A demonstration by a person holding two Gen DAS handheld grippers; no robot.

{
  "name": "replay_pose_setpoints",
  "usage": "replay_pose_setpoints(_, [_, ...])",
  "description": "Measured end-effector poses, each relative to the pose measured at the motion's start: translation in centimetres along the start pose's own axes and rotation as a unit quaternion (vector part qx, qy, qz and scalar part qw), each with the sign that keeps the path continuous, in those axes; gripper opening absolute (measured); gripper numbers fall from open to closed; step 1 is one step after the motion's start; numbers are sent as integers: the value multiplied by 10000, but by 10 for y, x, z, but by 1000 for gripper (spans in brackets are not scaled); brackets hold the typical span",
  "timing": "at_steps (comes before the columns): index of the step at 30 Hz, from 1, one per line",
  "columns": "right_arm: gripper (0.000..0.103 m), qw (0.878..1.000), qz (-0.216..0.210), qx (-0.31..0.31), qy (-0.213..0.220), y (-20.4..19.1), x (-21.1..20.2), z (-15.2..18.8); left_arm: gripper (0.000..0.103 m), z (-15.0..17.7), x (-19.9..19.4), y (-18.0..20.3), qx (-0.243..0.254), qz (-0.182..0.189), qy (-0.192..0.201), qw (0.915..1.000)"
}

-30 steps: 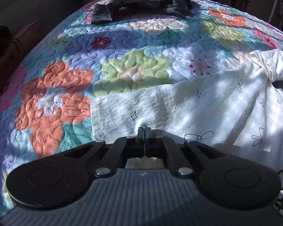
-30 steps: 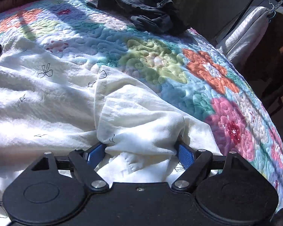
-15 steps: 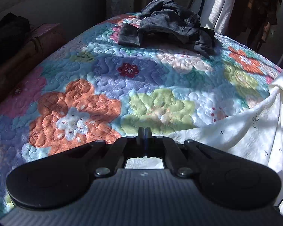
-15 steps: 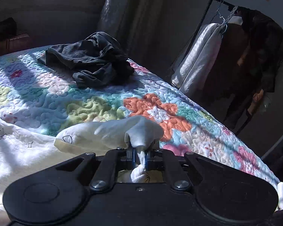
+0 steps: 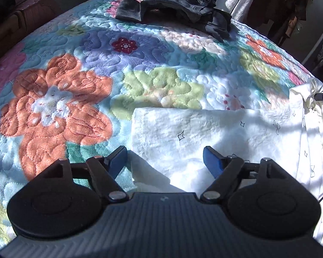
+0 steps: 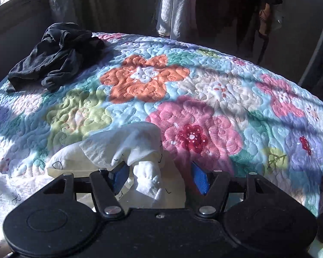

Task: Fold clothes

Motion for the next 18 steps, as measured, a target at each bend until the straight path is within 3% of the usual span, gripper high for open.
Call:
replay_pose_setpoints(3, [72,9967,-703,-5,-407,-14,-13,19,86,1,7,5,142,98,-191,9997])
replay_pose_setpoints(5, [80,9961,-644,-330,-507,-24,-14,30,85,2,12,7,229,112,-240,9994])
replay_pose_setpoints(6, [80,9958,-529,-545,-504,-27,-13,33,78,2,13,7,244,1,-191,9995])
replay_pose_setpoints(8, [81,9945,-227,-912,-464,-30,-7,36,23,3,14,10,556,-529,-134,9970])
replay_pose_setpoints(9, [81,9939,-111,-1007,-443,-30,-2,37,9,3,13,12,679,-624,-106,9957])
replay_pose_setpoints(10, [81,9939,-41,-1022,-411,-29,4,37,1,3,11,16,774,-631,-75,9950])
replay_pose_setpoints(12, [78,9945,19,-1006,-286,-24,14,35,1,2,7,20,908,-753,69,9930])
replay_pose_setpoints(13, [68,9949,-12,-992,-160,-22,16,34,1,0,4,23,1051,-872,244,9903])
replay_pose_setpoints(14, [22,9952,-42,-977,-35,-19,18,34,1,-3,-2,25,1239,-1058,468,9855])
replay_pose_setpoints(15, [8,9952,-85,-967,118,-18,18,31,1,-5,-6,25,1295,-1170,605,9828])
replay_pose_setpoints(18, [7,9936,-199,-936,604,-16,7,21,1,-23,-19,14,923,-1234,910,9839])
Point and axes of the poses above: each gripper's, at about its wrist camera, not at the fingertips, and x roughly the way its jaws point, y to its right, z to its underside, the point moved 7 cm from there along x, roughly the way its jaws point, and after that the axes turned 4 degrees about z, right-handed, at the moved point
